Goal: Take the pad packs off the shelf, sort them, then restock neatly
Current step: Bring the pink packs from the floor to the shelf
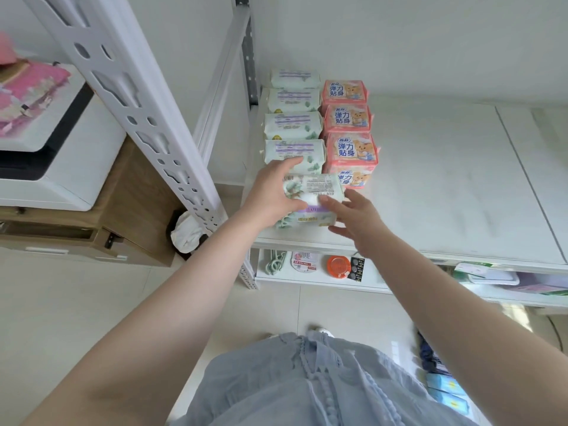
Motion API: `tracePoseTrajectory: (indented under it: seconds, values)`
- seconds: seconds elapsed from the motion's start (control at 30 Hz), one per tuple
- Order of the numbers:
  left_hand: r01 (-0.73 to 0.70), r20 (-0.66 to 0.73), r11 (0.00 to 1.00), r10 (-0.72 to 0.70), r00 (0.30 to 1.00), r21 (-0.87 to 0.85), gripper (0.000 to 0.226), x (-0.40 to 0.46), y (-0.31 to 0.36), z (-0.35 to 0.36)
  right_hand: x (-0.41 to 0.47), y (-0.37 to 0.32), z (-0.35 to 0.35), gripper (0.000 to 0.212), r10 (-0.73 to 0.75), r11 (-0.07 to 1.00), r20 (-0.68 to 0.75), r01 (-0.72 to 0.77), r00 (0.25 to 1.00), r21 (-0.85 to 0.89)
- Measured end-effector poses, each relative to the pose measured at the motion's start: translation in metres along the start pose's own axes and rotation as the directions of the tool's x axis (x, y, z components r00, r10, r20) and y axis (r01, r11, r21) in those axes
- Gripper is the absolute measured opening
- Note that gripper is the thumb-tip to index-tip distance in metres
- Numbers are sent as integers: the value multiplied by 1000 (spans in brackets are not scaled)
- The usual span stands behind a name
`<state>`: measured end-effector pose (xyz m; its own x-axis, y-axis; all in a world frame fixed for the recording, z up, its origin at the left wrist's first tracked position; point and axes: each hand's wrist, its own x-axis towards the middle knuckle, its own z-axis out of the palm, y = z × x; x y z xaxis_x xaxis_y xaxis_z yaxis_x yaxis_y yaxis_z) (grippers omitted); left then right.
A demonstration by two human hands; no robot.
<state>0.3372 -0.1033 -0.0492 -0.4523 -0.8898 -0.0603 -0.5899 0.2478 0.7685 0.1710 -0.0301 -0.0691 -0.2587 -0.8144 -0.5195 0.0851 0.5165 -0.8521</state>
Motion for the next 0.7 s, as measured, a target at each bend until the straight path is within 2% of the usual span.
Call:
tracePoseTrajectory:
  seconds: [0.13, 0.23, 0.27, 0.33, 0.4, 0.47, 0.6, 0.7]
  values:
    - [244, -94, 956, -261, 961, -161, 79, -12, -26, 14, 1, 15, 9, 45, 16, 997, -102, -23, 995, -69]
    - [366, -22, 879, -390, 920, -305, 65, -17, -32, 21, 1, 12, 9, 40, 20, 998, -99, -25, 995, -55]
    - [364, 12, 868, -383, 924, -338, 62, -18, -31, 21, 1, 10, 8, 34, 16, 998, -103, -22, 995, -58]
    - [337, 29, 885, -346, 938, -322, 70, -18, -30, 19, 0, 4, 5, 28, 6, 997, -124, -15, 992, -74]
    - [294, 4, 919, -303, 953, -263, 70, -14, -28, 11, 0, -7, 0, 42, 8, 991, -137, -27, 991, -133]
    - [267, -26, 912, -289, 957, -311, 61, -9, -20, 0, -3, -22, -5, 48, 15, 984, -107, -34, 994, -175]
    - [350, -16, 719, -448, 894, -600, 58, 1, 14, -19, -8, -47, -11, 37, -68, 995, -1, 68, 998, -69]
    - [341, -37, 663, -485, 873, -666, 60, 8, 34, -30, -13, -60, -13, 18, -174, 983, 99, 166, 980, 79]
